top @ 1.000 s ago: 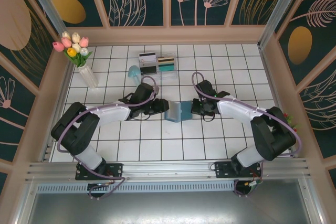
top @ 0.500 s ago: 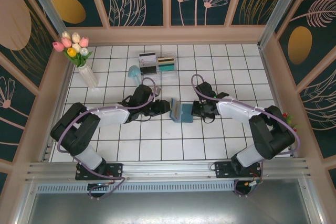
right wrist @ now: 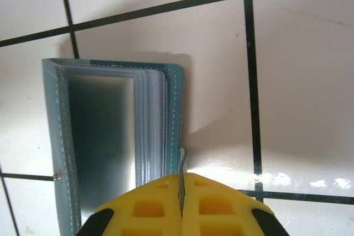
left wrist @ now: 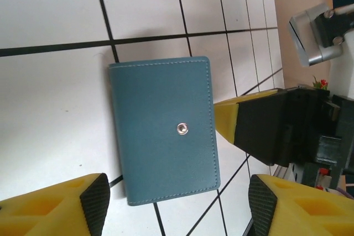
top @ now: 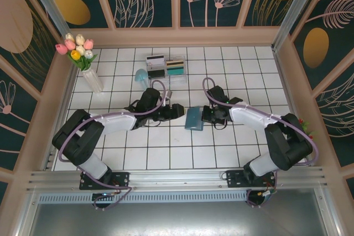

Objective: Take the credit cards out of the card holder

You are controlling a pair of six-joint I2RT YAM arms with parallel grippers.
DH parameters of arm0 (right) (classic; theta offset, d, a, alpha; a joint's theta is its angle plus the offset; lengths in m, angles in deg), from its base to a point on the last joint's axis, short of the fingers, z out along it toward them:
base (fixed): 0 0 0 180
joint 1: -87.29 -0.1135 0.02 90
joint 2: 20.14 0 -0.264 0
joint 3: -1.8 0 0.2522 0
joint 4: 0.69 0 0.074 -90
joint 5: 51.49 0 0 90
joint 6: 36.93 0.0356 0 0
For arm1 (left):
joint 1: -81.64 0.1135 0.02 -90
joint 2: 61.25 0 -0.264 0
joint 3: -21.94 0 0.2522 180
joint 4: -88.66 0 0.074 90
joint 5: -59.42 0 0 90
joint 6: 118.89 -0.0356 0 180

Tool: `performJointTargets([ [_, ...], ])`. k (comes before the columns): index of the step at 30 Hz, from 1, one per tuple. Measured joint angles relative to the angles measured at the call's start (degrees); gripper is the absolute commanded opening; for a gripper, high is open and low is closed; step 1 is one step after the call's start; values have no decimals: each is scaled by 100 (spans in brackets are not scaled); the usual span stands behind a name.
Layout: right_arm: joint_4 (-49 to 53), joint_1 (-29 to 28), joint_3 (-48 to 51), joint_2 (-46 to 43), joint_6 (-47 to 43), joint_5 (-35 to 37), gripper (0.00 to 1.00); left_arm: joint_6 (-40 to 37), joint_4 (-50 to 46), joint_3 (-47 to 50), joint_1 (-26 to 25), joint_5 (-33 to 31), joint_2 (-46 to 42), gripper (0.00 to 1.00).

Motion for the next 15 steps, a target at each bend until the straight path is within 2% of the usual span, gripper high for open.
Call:
performJointTargets([
  [8,0,-2,-258,-435,-7,-323,0,-66,-46,-129,-111,28,90,71],
  [15,-44,0,-365,-448,-68,-509,0,-210,-382,-415,-199,-61,238,76],
])
